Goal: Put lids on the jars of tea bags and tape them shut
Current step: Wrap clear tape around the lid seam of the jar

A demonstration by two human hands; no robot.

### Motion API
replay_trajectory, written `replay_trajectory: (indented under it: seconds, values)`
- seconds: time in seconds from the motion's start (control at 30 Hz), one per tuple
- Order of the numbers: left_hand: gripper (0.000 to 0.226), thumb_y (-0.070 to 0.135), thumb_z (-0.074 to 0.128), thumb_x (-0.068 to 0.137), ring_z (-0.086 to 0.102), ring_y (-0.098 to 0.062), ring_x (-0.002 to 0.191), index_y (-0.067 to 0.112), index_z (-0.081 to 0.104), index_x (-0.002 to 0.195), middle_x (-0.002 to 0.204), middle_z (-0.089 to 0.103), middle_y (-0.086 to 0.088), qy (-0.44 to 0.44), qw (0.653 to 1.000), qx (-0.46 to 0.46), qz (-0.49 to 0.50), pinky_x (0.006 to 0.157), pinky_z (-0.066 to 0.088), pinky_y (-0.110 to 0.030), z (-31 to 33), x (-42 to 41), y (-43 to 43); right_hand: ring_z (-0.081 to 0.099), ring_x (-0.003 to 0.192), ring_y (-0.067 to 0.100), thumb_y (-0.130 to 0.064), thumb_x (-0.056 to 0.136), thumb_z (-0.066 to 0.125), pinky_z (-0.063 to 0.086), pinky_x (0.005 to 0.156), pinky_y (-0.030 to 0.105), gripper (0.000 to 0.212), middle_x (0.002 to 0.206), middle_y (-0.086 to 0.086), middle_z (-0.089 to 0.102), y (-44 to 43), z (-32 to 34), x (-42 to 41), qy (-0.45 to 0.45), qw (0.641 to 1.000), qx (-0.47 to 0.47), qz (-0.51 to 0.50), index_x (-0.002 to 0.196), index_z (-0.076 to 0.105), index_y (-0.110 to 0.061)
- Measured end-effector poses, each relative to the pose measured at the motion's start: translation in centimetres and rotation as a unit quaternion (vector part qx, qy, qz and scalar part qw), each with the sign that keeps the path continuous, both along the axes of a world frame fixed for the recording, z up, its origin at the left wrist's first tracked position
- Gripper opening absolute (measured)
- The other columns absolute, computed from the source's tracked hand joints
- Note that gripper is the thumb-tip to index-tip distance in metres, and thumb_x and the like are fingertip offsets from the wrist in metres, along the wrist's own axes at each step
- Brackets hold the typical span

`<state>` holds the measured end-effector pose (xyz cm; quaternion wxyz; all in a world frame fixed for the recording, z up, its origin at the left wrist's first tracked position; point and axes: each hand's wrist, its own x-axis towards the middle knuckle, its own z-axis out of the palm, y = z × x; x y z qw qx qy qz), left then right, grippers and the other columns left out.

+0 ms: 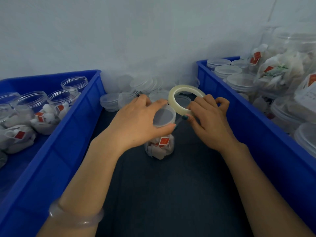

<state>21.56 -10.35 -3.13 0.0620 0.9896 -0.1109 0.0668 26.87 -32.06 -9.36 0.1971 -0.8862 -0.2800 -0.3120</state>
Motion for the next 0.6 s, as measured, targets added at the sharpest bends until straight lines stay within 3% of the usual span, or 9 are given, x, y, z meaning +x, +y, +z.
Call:
replay_trajectory:
  seconds: [0.13, 0.23, 0.4, 0.53, 0.6]
  values:
    - [0.096, 0.074, 0.059, 0.071, 0.041, -0.005, 0.13, 0.042, 0.025, 0.155, 0.146, 0.041, 0.015, 0.034, 0.993, -0.101, -0.053, 0.095, 0.034, -0.023, 0.3, 0.2, 0.8, 0.042, 0.088, 0.012, -0.057, 0.096, 0.04, 0.018, 0.085, 0.035, 0.044, 0.082, -0.011, 0.052, 0.2, 0.2, -0.2, -0.012, 0.999, 0.011, -0.031, 0.079, 0.059, -0.021]
    - [0.086, 0.062, 0.067, 0.071, 0.043, 0.001, 0.125, 0.039, 0.038, 0.148, 0.143, 0.044, 0.02, 0.057, 0.984, -0.142, -0.087, 0.094, 0.036, -0.016, 0.4, 0.6, 1.0, 0.044, 0.086, 0.013, -0.065, 0.093, 0.037, 0.016, 0.084, 0.033, 0.052, 0.08, -0.01, 0.053, 0.4, 0.3, -0.3, -0.008, 0.999, 0.011, -0.038, 0.078, 0.06, -0.02]
    - [0.081, 0.042, 0.075, 0.073, 0.04, 0.0, 0.121, 0.04, 0.036, 0.145, 0.136, 0.039, 0.02, 0.091, 0.981, -0.145, -0.095, 0.089, 0.036, -0.012, 0.4, 0.9, 0.6, 0.039, 0.088, 0.01, -0.07, 0.09, 0.038, 0.016, 0.081, 0.034, 0.052, 0.082, -0.014, 0.05, 0.9, 0.4, -0.4, -0.003, 0.999, 0.029, -0.02, 0.081, 0.06, -0.023]
    - [0.077, 0.072, 0.066, 0.069, 0.045, -0.008, 0.116, 0.035, 0.039, 0.131, 0.129, 0.044, 0.014, 0.0, 0.995, -0.093, -0.041, 0.086, 0.039, -0.028, -1.0, 1.0, -1.4, 0.036, 0.09, 0.009, -0.061, 0.09, 0.047, 0.014, 0.079, 0.035, 0.042, 0.085, -0.019, 0.043, 1.0, 0.5, -0.5, -0.02, 0.999, 0.039, 0.0, 0.086, 0.065, -0.023]
    - [0.075, 0.083, 0.057, 0.067, 0.048, -0.008, 0.109, 0.036, 0.043, 0.123, 0.123, 0.049, 0.015, -0.045, 0.994, -0.094, -0.014, 0.081, 0.038, -0.029, -1.5, 1.1, -2.1, 0.035, 0.092, 0.008, -0.057, 0.091, 0.05, 0.015, 0.08, 0.036, 0.039, 0.087, -0.019, 0.043, 0.8, 0.6, -0.5, -0.013, 0.999, 0.033, 0.01, 0.09, 0.067, -0.022]
